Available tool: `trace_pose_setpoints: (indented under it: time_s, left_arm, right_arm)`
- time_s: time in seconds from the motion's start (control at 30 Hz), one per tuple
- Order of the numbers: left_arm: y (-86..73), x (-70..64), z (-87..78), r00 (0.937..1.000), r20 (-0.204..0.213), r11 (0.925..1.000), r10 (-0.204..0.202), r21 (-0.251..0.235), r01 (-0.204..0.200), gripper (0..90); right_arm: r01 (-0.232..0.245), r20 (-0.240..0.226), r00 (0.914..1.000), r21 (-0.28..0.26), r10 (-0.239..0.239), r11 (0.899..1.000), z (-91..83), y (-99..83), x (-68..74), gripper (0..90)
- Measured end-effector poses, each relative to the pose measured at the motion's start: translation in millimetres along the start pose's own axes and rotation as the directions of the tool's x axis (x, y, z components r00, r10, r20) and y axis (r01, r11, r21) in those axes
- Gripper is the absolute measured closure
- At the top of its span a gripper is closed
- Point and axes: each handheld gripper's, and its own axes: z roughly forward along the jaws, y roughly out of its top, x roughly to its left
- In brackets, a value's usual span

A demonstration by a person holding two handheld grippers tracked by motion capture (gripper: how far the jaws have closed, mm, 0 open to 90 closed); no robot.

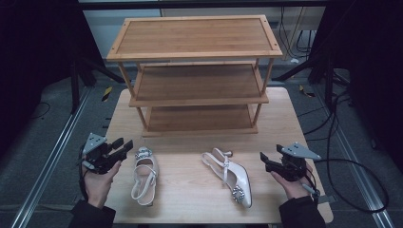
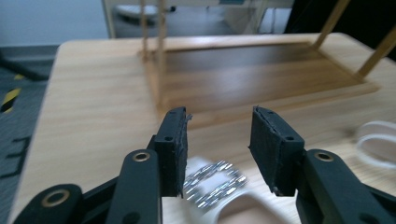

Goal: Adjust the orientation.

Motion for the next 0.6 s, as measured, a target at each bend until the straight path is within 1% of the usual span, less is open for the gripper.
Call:
trace_pose_setpoints:
  time_s: [0.03,0.1,0.13,0.2,0.23,0.27,0.33,0.37,0.43,0.47,0.53,0.57,0.6]
  left_arm:
    - [4.1,-6.6,1.9,0.9998,0.014,0.9999,0.01,-0.004,-0.01,56.6]
    - [8.4,-15.0,4.7,0.999,0.034,0.9996,0.029,-0.007,-0.028,57.1]
    - [11.5,-21.8,7.8,0.9978,0.052,0.9992,0.041,-0.005,-0.04,56.9]
    - [15.5,-33.1,13.8,0.9959,0.075,0.9987,0.051,0.0,-0.051,57.1]
    - [16.5,-39.0,17.0,0.9949,0.085,0.9985,0.054,0.001,-0.055,57.1]
    - [17.0,-44.9,20.3,0.9934,0.097,0.9982,0.06,0.003,-0.061,57.3]
    - [16.8,-56.4,27.0,0.9897,0.12,0.9967,0.079,0.008,-0.08,57.3]
    - [16.0,-61.8,30.3,0.9879,0.13,0.9963,0.084,0.009,-0.086,57.1]
    - [13.7,-71.8,36.6,0.9838,0.151,0.9949,0.096,0.017,-0.1,57.0]
    - [12.4,-76.6,40.0,0.9817,0.158,0.9935,0.106,0.024,-0.111,57.0]
    - [10.2,-86.2,46.4,0.9783,0.169,0.9912,0.12,0.035,-0.128,57.3]
    - [10.2,-86.2,46.4,0.9783,0.169,0.9912,0.12,0.035,-0.128,57.4]
    - [9.0,-95.1,52.0,0.9752,0.174,0.9885,0.136,0.041,-0.145,57.4]
  right_arm:
    - [-0.003,-0.012,0.9999,-0.001,0.003,1.0,-1.1,0.9,1.5,31.6]
    - [0.002,-0.031,0.9995,-0.004,-0.002,1.0,-1.8,2.0,3.9,31.5]
    - [-0.004,-0.038,0.9993,-0.001,0.004,1.0,-2.2,2.3,5.0,31.6]
    - [-0.009,-0.061,0.9981,0.005,0.01,1.0,-2.6,2.6,7.4,32.5]
    - [-0.011,-0.065,0.9978,0.008,0.012,1.0,-2.7,2.5,8.6,33.0]
    - [-0.002,-0.067,0.9978,0.01,0.002,1.0,-2.7,2.2,9.2,33.7]
    - [-0.004,-0.076,0.9971,0.017,0.005,1.0,-2.9,2.4,12.2,35.3]
    - [0.01,-0.075,0.9972,0.019,-0.009,1.0,-3.0,2.6,12.9,36.5]
    - [0.008,-0.088,0.9961,0.015,-0.007,1.0,-3.9,3.2,15.6,39.2]
    - [0.006,-0.1,0.995,0.014,-0.005,1.0,-4.4,3.5,17.2,40.6]
    - [0.018,-0.112,0.9936,0.015,-0.016,1.0,-4.7,3.9,20.4,43.8]
    - [0.018,-0.112,0.9936,0.015,-0.016,1.0,-4.7,3.9,20.4,43.8]
    - [0.032,-0.129,0.9913,0.019,-0.029,0.999,-4.8,4.4,23.7,47.9]
